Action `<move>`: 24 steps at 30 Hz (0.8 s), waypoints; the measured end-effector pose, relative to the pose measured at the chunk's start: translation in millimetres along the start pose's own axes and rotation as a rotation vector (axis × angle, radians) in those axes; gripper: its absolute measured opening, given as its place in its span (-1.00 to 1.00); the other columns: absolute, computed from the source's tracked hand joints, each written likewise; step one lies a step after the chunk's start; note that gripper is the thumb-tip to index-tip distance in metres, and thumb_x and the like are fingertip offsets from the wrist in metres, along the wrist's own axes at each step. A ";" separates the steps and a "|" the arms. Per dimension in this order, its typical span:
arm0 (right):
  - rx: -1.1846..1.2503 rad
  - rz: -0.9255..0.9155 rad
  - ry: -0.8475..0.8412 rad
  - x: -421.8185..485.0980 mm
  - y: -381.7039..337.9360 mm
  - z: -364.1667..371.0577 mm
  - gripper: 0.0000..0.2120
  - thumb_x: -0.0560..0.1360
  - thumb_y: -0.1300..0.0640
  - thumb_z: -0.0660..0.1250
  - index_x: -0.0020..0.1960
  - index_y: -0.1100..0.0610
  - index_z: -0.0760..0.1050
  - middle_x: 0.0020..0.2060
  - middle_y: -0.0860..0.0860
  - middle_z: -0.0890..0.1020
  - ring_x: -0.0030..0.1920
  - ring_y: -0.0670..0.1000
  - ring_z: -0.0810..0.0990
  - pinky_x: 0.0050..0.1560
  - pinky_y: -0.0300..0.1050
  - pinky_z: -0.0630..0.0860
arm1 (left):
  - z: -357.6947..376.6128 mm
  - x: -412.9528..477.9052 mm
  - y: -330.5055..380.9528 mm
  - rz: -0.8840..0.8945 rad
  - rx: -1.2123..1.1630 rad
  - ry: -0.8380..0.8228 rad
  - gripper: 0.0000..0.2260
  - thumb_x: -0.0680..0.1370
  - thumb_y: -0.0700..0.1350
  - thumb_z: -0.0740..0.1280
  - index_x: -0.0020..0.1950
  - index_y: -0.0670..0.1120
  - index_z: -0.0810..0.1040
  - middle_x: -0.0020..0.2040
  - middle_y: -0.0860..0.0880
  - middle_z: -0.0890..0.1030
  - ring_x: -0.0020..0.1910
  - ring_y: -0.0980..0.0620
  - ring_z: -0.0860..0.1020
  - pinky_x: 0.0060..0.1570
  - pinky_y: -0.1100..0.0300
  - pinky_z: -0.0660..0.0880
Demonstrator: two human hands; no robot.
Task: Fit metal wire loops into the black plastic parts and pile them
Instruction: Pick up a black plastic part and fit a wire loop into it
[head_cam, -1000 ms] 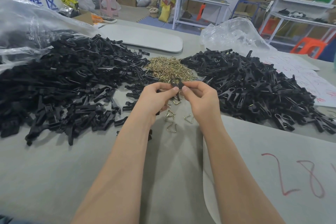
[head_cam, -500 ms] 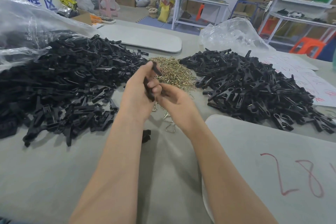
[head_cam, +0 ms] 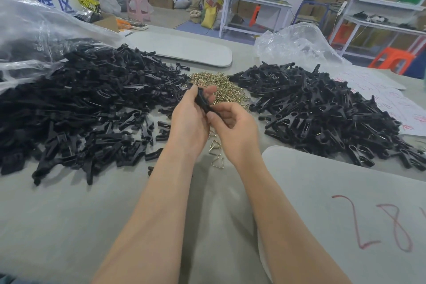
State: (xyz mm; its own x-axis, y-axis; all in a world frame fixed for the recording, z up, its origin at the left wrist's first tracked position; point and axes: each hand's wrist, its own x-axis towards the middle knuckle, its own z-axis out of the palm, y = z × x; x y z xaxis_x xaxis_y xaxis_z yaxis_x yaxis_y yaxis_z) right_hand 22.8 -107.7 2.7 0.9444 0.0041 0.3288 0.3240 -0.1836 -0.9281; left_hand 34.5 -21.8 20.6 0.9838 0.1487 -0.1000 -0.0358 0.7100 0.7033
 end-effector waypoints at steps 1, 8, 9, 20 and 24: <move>0.011 0.001 0.008 1.3 -0.1 -3.3 -0.82 0.48 0.27 0.38 -0.12 -0.01 0.51 -0.28 -0.12 0.60 -0.27 -0.20 0.57 -0.12 -0.26 0.54 | -0.2 0.0 -0.9 0.031 0.096 0.003 -0.72 0.66 -0.06 0.07 0.13 -0.18 0.51 -0.24 0.04 0.56 -0.14 0.10 0.47 0.02 0.19 0.44; 0.009 0.041 0.133 11.7 5.1 -32.6 -0.79 0.48 0.37 0.28 -0.12 0.07 0.56 -0.27 -0.07 0.61 -0.28 -0.15 0.56 -0.07 -0.02 0.58 | -3.5 -4.2 -3.2 -0.034 0.244 -0.129 -0.88 0.63 -0.18 0.20 -0.10 -0.11 0.44 -0.16 -0.03 0.67 -0.16 0.04 0.61 0.02 0.13 0.57; 0.016 0.046 0.149 12.3 6.0 -34.8 -0.78 0.48 0.37 0.28 -0.13 0.07 0.54 -0.28 -0.07 0.61 -0.28 -0.14 0.56 -0.04 0.02 0.57 | -3.5 -4.2 -3.3 -0.060 0.241 -0.135 -0.88 0.62 -0.18 0.21 -0.11 -0.11 0.44 -0.15 -0.05 0.67 -0.15 0.02 0.62 0.04 0.10 0.58; 0.169 0.128 0.192 11.1 6.4 -30.9 -0.82 0.52 0.25 0.32 0.11 0.14 0.46 0.05 0.12 0.61 0.11 0.05 0.59 0.19 -0.01 0.51 | -6.2 -4.2 -10.5 -0.042 0.325 -0.263 -0.85 0.57 -0.32 0.25 -0.15 -0.21 0.59 -0.25 -0.03 0.66 -0.22 0.14 0.62 -0.03 0.33 0.56; 0.296 0.202 0.163 10.7 5.9 -22.9 -0.93 0.52 0.30 0.31 -0.05 0.15 0.50 -0.14 0.06 0.63 -0.09 -0.04 0.61 0.09 -0.11 0.54 | -6.2 -2.8 -12.8 -0.012 0.305 -0.253 -0.80 0.57 -0.30 0.27 -0.22 -0.18 0.59 -0.28 -0.02 0.64 -0.25 0.13 0.61 -0.07 0.32 0.56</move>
State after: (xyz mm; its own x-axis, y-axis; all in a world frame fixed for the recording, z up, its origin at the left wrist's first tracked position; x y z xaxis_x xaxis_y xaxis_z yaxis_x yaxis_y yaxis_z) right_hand 33.5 -131.3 4.7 0.9773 -0.1632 0.1354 0.1570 0.1272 -0.9794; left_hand 31.1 -27.0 7.5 0.9974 -0.0600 0.0401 -0.0074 0.4682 0.8836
